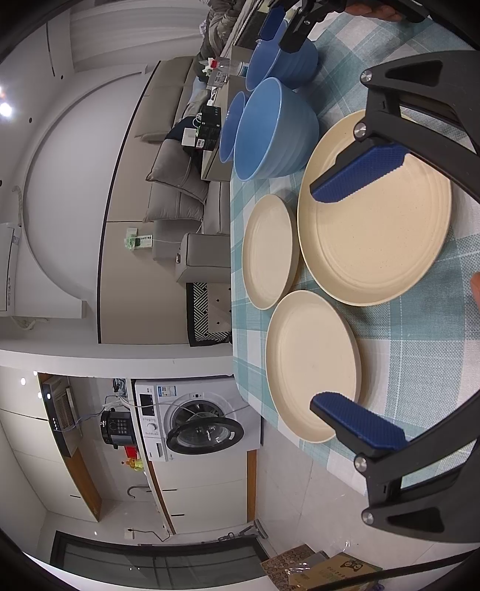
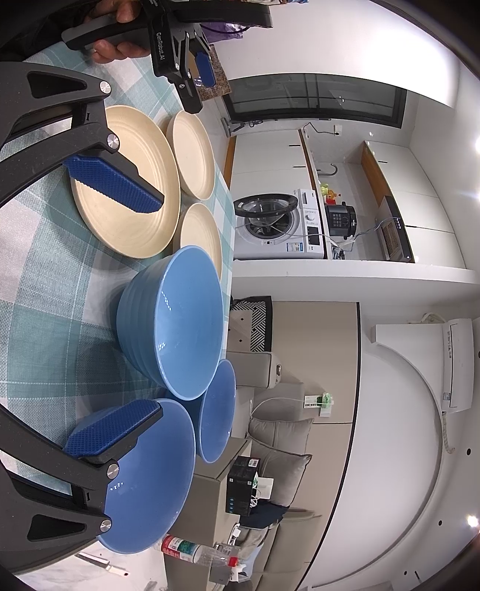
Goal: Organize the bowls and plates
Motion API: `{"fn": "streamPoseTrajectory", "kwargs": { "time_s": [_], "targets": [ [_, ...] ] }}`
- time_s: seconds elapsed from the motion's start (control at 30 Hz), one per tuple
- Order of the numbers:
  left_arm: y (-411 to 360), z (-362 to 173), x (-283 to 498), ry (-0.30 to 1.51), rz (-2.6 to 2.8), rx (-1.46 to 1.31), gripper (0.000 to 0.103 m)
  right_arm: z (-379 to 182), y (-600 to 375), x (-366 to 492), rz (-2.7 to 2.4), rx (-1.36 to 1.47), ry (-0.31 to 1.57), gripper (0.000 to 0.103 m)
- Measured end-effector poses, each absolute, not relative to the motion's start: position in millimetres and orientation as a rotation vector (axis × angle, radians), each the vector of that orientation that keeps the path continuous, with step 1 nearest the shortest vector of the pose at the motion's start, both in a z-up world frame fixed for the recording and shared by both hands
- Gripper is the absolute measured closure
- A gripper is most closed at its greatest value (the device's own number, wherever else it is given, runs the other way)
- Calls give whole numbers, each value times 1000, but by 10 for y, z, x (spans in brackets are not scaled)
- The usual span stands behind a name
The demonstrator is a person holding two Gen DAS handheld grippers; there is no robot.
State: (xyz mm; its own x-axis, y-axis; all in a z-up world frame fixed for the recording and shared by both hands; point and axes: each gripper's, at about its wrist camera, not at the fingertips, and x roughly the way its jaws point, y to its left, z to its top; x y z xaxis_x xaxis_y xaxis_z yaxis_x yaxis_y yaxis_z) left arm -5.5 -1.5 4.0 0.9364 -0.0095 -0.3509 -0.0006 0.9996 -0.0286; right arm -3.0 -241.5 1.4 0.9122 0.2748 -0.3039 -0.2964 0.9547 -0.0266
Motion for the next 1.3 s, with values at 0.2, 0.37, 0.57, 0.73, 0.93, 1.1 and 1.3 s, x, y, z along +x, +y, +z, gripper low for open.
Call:
{"fn": "streamPoseTrajectory", "kwargs": {
  "time_s": [0.2,0.37,0.57,0.73,0.93,1.1,1.3],
  "targets": [
    [-26,32,-4,382,-5,-19,0,22,-2388,-25,272,-82,317,0],
    [-26,20,29,395,-12,-24,0,21,-2421,22,274,-63,345,0],
    [-71,-6,55,422,-32,-11,0,167,-2484,37,272,-31,351,0],
    [-114,50,59,443,-45,-9,0,277,-2469,38,293,-36,371,0],
    [-96,166,117,447,-42,-22,0,444,-2404,65,357,-57,420,0],
    [-70,212,246,476,-45,-36,0,602,-2291,110,401,-91,450,0],
    [-62,307,436,520,-77,-66,0,825,-2194,244,421,-101,456,0]
  ]
}}
